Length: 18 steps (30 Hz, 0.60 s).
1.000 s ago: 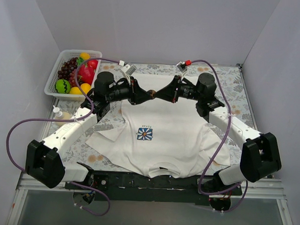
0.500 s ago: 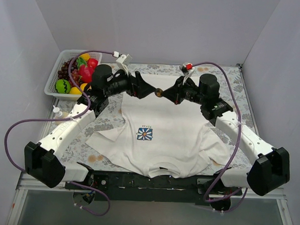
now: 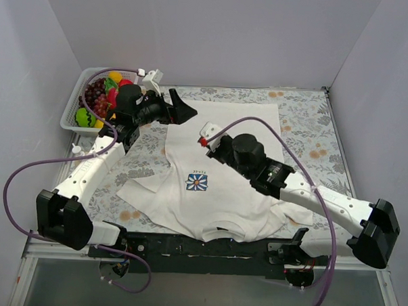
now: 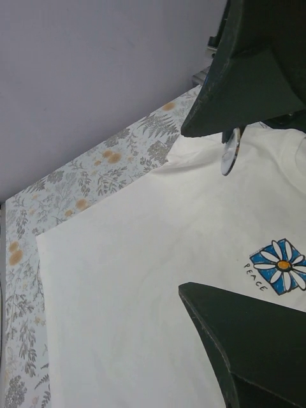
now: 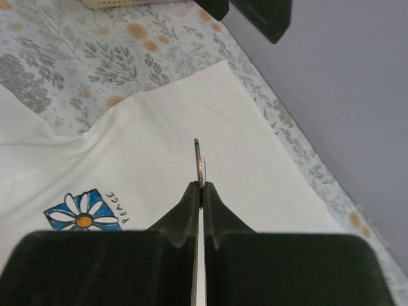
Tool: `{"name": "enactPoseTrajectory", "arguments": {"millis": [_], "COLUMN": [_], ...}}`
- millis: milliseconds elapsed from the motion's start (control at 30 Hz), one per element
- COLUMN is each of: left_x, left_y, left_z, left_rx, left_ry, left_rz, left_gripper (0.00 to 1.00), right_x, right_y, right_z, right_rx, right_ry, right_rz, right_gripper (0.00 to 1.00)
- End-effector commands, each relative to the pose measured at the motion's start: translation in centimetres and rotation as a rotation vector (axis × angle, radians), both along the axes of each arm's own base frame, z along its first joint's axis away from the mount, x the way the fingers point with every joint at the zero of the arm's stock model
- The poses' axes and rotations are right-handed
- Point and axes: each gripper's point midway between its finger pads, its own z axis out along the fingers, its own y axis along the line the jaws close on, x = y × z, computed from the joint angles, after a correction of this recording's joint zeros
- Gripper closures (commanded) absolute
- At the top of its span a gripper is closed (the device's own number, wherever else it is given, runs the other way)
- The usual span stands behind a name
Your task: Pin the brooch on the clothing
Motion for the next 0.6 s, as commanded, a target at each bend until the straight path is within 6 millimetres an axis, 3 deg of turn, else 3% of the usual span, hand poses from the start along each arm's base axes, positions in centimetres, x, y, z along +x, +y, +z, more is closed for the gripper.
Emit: {"name": "enactPoseTrajectory", "arguments": {"millis": [0, 300, 400, 567], "left_x": [0.0, -0.3, -0.8, -2.4], "left_y": [1.5, 2.0, 1.9, 1.7], "left_z": [0.3, 0.2, 0.5, 1.8], "left_rx": [-0.019, -0.023, -0.026, -0.045], "left_ry": [0.011, 0.012, 0.006, -0.02], "left_rz": [0.033, 0.024, 0.003, -0.039], "left_gripper": [0.02, 0.02, 0.02, 0.02], "right_x": [1.1, -0.3, -1.3, -2.8], "right_y": [-2.1, -2.5, -3.1, -3.3], "right_z": [3.8, 6.6, 7.5, 8.4], "right_rx": [-0.136, -0.303, -0.276, -0.37], "right_ry": [-0.351, -0.713, -0.811, -0.989], "right_rz": [-0.197, -0.35, -0.415, -0.468], "right_gripper": [0.99, 0.99, 0.99, 0.99]}}
